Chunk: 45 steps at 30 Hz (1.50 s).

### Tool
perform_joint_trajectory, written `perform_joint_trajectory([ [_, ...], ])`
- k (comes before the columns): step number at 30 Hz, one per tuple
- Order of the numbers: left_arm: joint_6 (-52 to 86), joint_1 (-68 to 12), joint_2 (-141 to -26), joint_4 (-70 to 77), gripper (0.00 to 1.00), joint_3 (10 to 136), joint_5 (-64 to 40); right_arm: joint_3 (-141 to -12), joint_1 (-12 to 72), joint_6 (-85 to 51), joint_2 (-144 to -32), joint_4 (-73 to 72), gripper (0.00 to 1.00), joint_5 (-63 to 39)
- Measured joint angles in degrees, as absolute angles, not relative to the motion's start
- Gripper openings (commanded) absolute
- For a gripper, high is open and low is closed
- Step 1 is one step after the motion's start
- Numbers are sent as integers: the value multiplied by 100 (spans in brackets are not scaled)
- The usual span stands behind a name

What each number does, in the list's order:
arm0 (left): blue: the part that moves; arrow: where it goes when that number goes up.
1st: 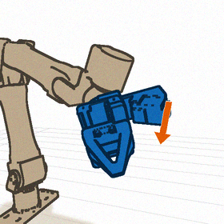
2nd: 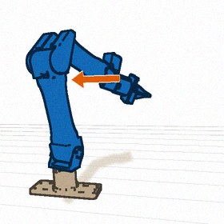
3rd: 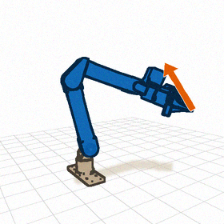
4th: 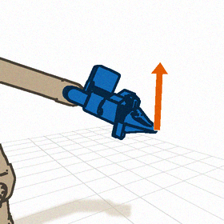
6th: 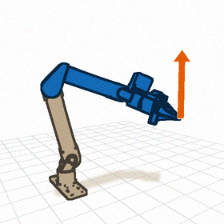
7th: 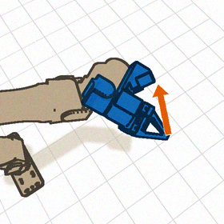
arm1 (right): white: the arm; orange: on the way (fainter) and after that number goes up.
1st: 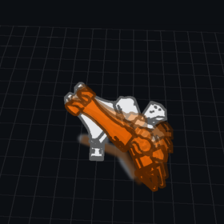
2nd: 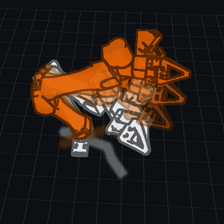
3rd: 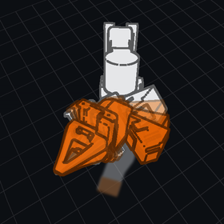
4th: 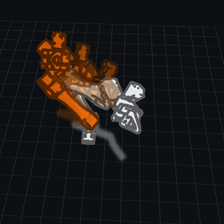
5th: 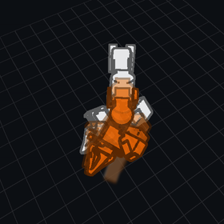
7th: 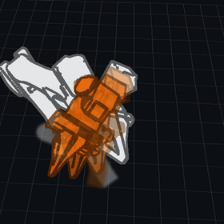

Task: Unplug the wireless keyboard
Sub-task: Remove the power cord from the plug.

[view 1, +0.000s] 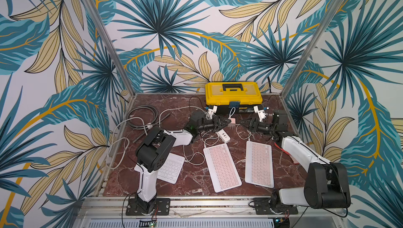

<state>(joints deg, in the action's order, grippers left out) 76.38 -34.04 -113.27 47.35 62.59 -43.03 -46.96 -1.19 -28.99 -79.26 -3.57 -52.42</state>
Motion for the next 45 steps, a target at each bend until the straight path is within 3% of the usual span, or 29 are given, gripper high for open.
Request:
perform_joint_trajectory([
  [7,7424,-3406,-11327,4580,0,5992,-4224,-5019,-119,-2322,-7920,770,57,-4289],
  [20,6200,-3627,-10945,2683,0,6014,-3767,-5378,93,-1503,-7898,2353,52,-2624],
  [36,4936,-4038,-10659,1120,0,6337,-3253,-5830,954,-2086,-8394,2368,47,-2790],
  [45,4703,-4134,-10573,985,0,6388,-3151,-6051,1367,-2469,-8849,2276,38,-2792],
])
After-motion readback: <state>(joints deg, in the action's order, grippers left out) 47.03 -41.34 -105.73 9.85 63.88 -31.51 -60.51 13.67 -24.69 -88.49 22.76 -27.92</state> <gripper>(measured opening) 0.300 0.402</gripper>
